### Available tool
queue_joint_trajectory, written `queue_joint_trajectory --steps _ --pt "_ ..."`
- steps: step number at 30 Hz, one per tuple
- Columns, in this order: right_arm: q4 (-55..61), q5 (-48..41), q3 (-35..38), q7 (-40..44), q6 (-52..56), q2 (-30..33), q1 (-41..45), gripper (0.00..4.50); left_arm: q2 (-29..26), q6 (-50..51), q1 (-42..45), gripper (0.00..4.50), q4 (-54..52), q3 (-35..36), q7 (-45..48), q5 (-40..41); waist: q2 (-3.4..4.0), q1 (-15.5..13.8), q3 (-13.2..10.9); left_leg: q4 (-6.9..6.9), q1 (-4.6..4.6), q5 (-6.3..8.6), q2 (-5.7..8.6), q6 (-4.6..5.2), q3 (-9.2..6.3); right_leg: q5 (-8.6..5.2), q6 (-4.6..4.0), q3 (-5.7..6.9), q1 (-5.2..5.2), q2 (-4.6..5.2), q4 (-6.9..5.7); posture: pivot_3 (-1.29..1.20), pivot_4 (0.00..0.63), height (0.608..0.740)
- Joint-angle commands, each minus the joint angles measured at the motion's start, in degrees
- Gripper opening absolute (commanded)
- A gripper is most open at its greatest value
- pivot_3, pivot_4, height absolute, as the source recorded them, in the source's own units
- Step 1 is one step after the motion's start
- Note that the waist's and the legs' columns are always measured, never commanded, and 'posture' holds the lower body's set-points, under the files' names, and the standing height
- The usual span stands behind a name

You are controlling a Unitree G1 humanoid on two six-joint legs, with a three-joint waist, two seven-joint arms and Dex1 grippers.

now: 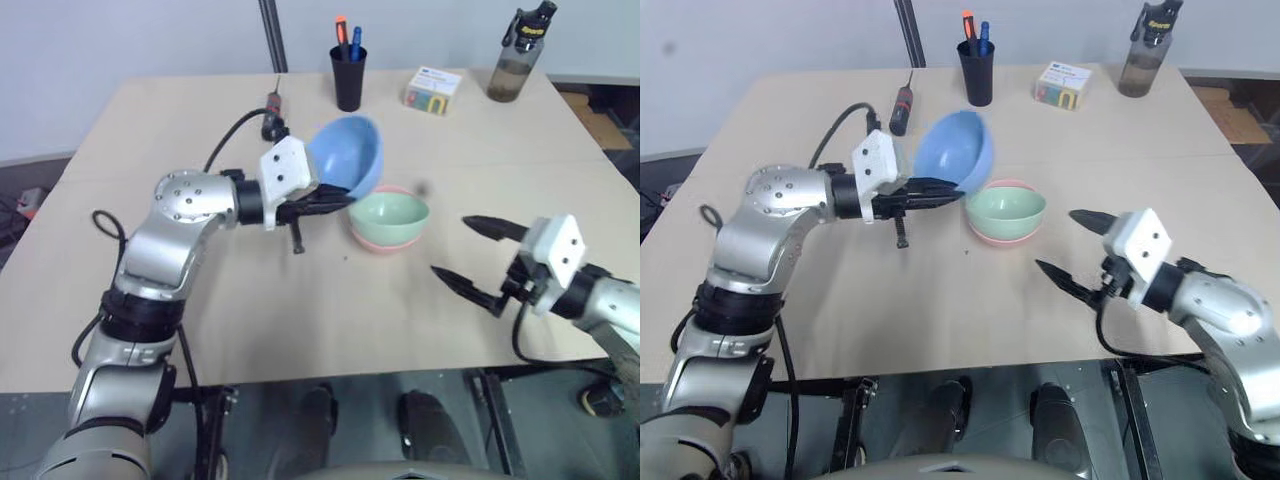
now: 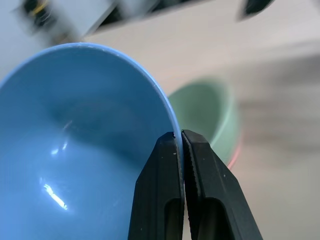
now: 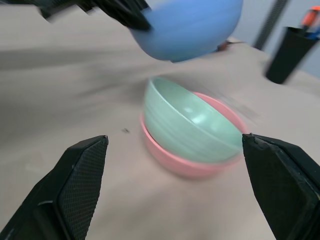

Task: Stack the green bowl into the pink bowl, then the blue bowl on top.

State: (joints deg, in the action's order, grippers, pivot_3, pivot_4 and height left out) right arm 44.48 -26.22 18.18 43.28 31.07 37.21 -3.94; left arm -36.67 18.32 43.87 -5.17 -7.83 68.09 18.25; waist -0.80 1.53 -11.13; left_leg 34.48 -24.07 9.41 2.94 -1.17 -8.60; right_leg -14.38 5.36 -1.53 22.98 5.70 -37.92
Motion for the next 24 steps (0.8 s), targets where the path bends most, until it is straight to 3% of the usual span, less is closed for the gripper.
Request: queue_joint_trajectory --steps 1,3,6,7,13,17,21,22,24 --pt "5.3 -0.7 7.5 -1.0 -2.3 -0.4 -6.2 4.5 2.1 -7.3 5.7 0.1 8.5 -1.9 7.0 0.0 -0.01 -0.6 0.0 0.04 0.01 0.0 0.0 0.0 -0.01 0.0 0.01 0.01 -0.03 -0.02 0.0 0.0 0.15 0.74" --pt "6.8 -0.7 8.6 -2.0 -2.6 -0.6 -8.5 4.5 3.5 -8.4 7.9 0.1 12.6 -3.6 10.1 -0.3 0.01 -0.4 0.0 0.09 0.11 0.01 -0.01 0.01 0.06 0.03 0.05 -0.04 -0.15 -0.02 0.01 0.0 0.15 0.74" --pt "8.6 -1.2 8.6 -3.6 -2.3 -0.8 -9.8 4.5 6.0 -12.3 10.1 0.89 17.7 -5.2 11.5 -2.2 0.0 -0.3 0.0 0.14 0.21 0.01 -0.02 0.01 0.1 0.05 0.09 -0.09 -0.26 -0.02 0.02 0.0 0.15 0.74" --pt "9.0 -1.4 8.4 -4.1 -2.2 -0.8 -10.0 4.5 6.8 -13.3 10.5 1.47 18.9 -5.2 11.5 -2.6 0.0 -0.4 0.0 0.15 0.21 0.01 -0.02 0.02 0.1 0.05 0.09 -0.08 -0.27 -0.02 0.01 0.0 0.15 0.74" --pt "9.1 -2.0 5.6 -5.5 -1.5 0.1 -9.6 4.5 8.0 -16.3 9.7 3.82 20.5 -2.5 8.0 -3.2 -0.02 -0.5 0.0 0.16 0.16 0.01 -0.02 0.02 0.08 0.05 0.1 -0.08 -0.27 -0.01 0.04 0.0 0.15 0.74" --pt "6.8 -3.4 3.7 -4.6 -1.3 0.9 -7.9 4.5 6.7 -14.9 4.0 3.82 15.7 2.8 2.2 -1.3 0.01 -0.3 0.0 0.16 0.19 0.01 -0.03 0.02 0.08 0.05 0.1 -0.08 -0.26 -0.02 0.03 0.0 0.15 0.74" --pt "1.4 -4.5 1.2 -3.1 -0.3 3.0 -3.5 4.5 2.8 -4.6 -4.7 3.82 6.4 9.2 0.3 6.3 0.0 0.7 0.0 0.17 0.21 0.01 -0.05 0.02 0.06 0.06 0.1 -0.1 -0.27 -0.02 0.01 0.0 0.15 0.74" --pt "0.0 -4.4 0.7 -2.8 -0.3 3.5 -2.4 4.5 2.0 -2.9 -6.9 4.36 4.3 10.7 -0.1 7.9 -0.01 0.6 0.0 0.17 0.22 0.01 -0.05 0.02 0.06 0.06 0.1 -0.1 -0.27 -0.02 0.01 0.0 0.15 0.74" --pt "-4.0 -5.8 0.2 -1.7 0.8 4.5 0.3 4.5 0.1 0.2 -11.8 4.48 0.5 13.0 -1.6 9.6 -0.01 0.5 0.0 0.17 0.21 0.01 -0.06 0.02 0.02 0.06 0.09 -0.07 -0.27 -0.02 0.01 0.0 0.15 0.74"
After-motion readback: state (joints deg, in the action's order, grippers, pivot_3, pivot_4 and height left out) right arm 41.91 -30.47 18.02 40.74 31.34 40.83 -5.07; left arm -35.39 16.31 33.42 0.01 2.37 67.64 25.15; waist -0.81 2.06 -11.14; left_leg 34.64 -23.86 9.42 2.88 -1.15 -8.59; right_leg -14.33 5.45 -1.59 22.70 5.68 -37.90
